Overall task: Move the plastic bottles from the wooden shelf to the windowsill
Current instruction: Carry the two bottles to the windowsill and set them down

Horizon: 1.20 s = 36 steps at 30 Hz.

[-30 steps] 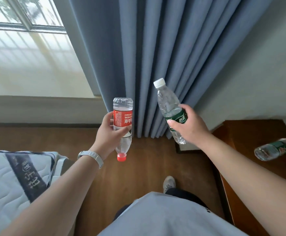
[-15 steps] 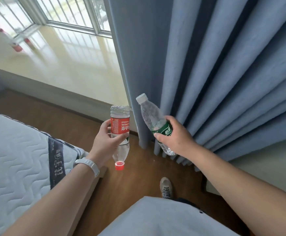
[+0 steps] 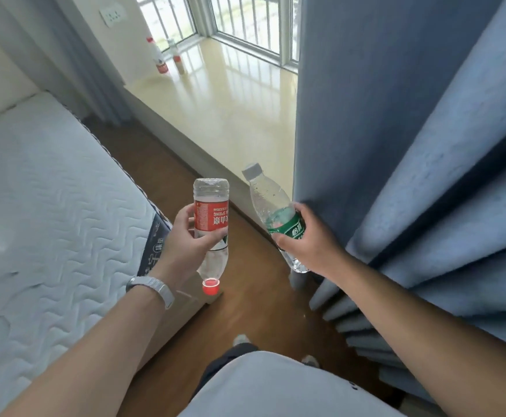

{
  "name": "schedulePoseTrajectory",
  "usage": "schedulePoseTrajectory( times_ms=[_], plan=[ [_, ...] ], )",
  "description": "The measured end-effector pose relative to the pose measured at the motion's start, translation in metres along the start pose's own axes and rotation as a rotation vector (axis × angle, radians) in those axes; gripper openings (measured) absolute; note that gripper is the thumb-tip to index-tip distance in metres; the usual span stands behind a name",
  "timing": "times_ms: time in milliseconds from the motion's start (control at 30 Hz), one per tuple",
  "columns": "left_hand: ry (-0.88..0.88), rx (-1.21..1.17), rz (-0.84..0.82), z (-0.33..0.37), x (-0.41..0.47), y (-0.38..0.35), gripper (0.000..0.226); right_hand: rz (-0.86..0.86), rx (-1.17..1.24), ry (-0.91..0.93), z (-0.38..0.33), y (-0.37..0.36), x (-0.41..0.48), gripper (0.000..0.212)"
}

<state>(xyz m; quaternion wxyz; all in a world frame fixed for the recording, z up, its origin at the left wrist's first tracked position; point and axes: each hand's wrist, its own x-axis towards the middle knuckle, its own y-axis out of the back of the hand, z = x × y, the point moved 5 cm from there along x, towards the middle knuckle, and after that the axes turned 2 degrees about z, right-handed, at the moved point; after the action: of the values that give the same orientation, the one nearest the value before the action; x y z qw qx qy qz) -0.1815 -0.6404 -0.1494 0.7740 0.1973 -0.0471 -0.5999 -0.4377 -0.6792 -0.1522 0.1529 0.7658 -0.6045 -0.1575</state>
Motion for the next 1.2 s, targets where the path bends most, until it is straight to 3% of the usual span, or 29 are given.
schedulePoseTrajectory(
  times_ms=[200,567,733,1000,1200],
  plan=[
    [0.027,-0.010,0.072,-0.022,0.044,0.035,0.061,-0.030,0.039,-0.017,-0.009,-0.034,0.058,0.046],
    [0.010,-0.118,0.022,-0.029,0.199,0.108,0.061,0.002,-0.093,-0.072,-0.058,-0.093,0.198,0.051],
    [-0.008,-0.105,0.034,-0.032,0.257,0.158,0.061,0.027,-0.120,-0.040,-0.095,-0.127,0.254,0.056],
    [0.030,-0.105,0.130,-0.056,0.307,0.225,0.060,-0.078,-0.219,0.089,-0.140,-0.186,0.318,0.055],
    [0.083,-0.080,0.211,-0.072,0.328,0.254,0.047,-0.143,-0.225,0.135,-0.156,-0.222,0.369,0.057]
  ],
)
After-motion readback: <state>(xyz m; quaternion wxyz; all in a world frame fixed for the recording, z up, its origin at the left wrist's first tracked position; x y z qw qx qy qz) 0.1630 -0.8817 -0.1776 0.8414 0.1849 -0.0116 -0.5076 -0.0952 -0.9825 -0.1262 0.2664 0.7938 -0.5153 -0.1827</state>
